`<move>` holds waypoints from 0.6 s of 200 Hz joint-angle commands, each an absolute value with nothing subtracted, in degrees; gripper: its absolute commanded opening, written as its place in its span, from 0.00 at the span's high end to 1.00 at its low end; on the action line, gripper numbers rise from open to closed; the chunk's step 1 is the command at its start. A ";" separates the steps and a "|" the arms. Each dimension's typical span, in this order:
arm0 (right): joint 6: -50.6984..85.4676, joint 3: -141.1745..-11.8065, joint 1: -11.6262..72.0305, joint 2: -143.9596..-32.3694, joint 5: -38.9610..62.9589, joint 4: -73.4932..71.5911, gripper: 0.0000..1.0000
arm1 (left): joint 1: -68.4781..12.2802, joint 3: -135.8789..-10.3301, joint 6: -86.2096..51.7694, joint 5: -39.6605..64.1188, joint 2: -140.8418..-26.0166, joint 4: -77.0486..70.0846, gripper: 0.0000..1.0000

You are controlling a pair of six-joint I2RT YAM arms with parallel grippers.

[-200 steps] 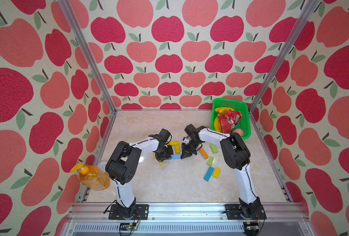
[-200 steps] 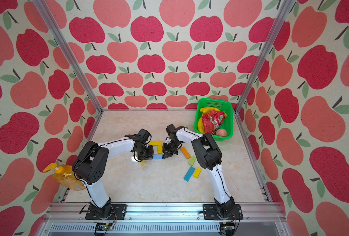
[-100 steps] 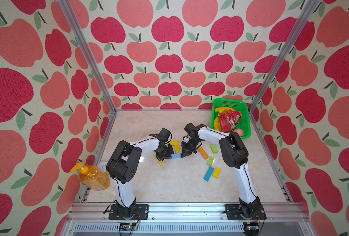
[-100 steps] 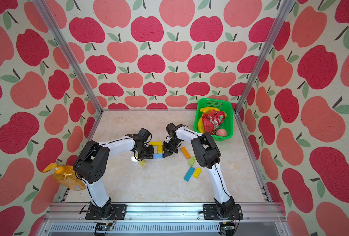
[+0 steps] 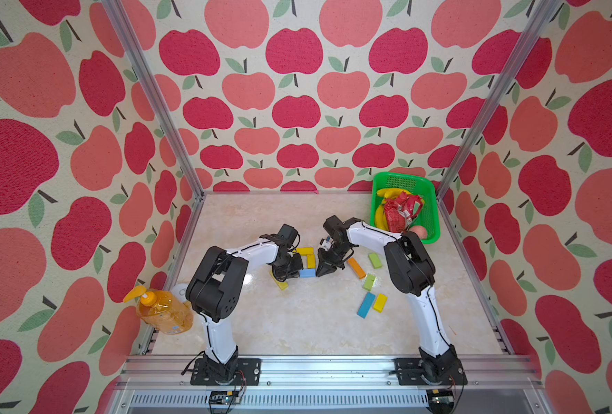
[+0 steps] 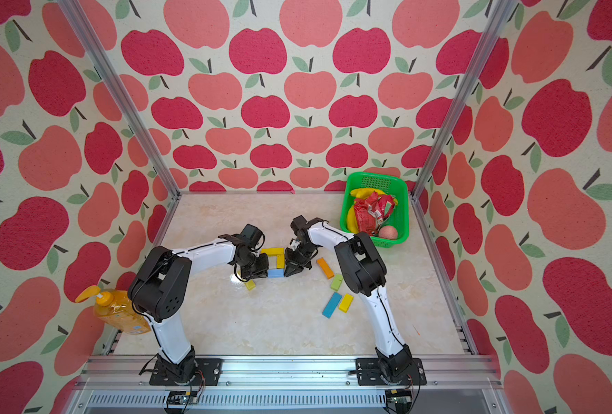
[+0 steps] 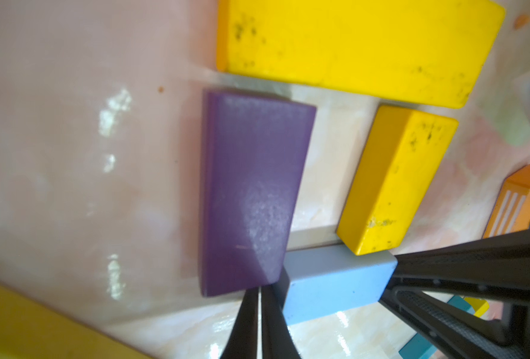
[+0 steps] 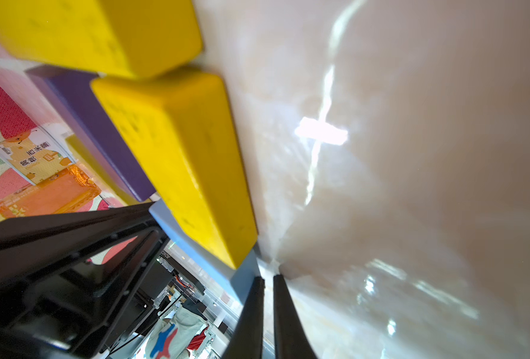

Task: Assemble the letter p with building blocks
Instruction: Assemble the building block at the center of the board.

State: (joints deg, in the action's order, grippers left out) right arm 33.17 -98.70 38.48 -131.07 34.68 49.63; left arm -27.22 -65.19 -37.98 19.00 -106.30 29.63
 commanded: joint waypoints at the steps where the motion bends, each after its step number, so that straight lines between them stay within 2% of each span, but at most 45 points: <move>1: 32.44 -99.41 39.02 -132.34 35.18 49.88 0.85 | -27.69 -65.53 -37.62 21.72 -106.38 27.83 0.91; 30: 32.82 -98.90 38.86 -131.62 34.68 49.66 0.82 | -27.61 -65.30 -37.64 21.66 -106.26 27.60 0.91; 120: 32.52 -94.64 36.51 -128.11 32.19 50.19 0.80 | -27.49 -65.04 -37.35 22.08 -105.74 27.25 0.91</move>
